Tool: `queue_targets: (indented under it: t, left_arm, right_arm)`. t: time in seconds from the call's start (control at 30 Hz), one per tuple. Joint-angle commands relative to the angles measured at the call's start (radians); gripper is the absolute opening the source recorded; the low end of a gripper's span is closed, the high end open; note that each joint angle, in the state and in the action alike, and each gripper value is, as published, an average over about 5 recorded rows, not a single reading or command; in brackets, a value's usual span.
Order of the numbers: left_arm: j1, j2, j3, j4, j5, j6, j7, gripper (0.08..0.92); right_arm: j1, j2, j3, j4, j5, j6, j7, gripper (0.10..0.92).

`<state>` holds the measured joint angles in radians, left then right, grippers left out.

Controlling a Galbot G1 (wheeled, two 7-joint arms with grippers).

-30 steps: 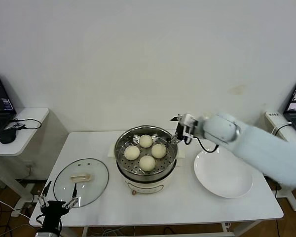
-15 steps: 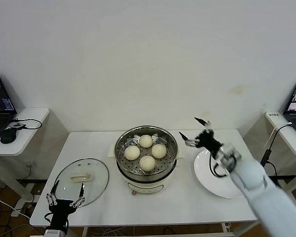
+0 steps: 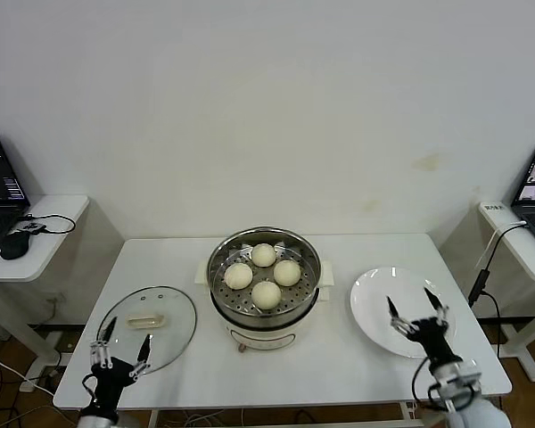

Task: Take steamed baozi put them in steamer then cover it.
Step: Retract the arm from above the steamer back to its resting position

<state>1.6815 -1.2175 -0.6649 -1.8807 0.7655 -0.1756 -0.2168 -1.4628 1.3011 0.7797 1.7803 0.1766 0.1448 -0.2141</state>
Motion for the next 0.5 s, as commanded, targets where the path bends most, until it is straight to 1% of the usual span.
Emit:
queue_targets:
  t: [0.03, 0.23, 0.5]
  left_arm:
    - [-0.099, 0.054, 0.002, 0.130, 0.555, 0.015, -0.007, 0.823]
    - [-0.170, 0.055, 0.034, 0.178, 0.547, 0.045, 0.026, 0.823]
    - [-0.277, 0.069, 0.054, 0.290, 0.534, 0.061, 0.041, 0.823]
  right_arm:
    - [-0.099, 0.126, 0.137, -0.045, 0.002, 0.038, 0.004, 0.823]
    - [-0.101, 0.127, 0.140, -0.044, 0.027, 0.018, 0.002, 0.823]
    - [-0.115, 0.129, 0.150, -0.031, 0.032, 0.010, -0.006, 0.823]
